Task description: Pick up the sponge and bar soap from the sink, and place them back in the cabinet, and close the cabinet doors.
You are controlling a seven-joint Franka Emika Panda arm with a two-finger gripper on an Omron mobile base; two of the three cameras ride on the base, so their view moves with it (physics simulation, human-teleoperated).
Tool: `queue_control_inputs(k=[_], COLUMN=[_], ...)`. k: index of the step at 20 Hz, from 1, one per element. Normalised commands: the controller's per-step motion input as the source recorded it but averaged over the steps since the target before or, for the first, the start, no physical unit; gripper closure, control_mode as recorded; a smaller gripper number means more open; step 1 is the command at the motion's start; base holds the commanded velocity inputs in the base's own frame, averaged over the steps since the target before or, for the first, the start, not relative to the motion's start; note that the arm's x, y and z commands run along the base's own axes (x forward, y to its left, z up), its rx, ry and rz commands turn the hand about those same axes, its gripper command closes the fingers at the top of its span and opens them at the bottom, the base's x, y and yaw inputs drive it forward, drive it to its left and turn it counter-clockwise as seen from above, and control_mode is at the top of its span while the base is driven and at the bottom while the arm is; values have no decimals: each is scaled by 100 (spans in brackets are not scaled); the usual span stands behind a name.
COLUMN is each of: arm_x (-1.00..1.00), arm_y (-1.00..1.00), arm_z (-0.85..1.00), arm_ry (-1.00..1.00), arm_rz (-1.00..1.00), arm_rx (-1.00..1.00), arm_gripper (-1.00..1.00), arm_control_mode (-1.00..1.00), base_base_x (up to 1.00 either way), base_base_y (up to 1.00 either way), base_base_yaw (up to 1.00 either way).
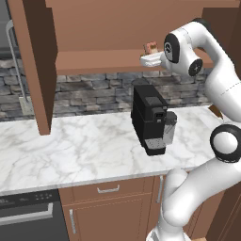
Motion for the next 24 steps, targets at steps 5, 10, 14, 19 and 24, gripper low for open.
queue_control_inputs(k=[5,10,14,19,24], arm_x=[4,0,0,0,4], arm_y=[0,0,0,0,0], arm_z=[44,29,22,24,21], arm_ry=[29,28,26,23,21], arm_rz=[-4,-2,-1,-1,-1], arm_rx=[0,0,0,0,0], arm_gripper=[100,100,100,100,100], arm_control_mode=[-100,-100,-100,-100,-100], base_base_x=[0,0,0,0,0], base_base_y=[0,0,0,0,0], base_base_yaw=[0,0,0,0,0])
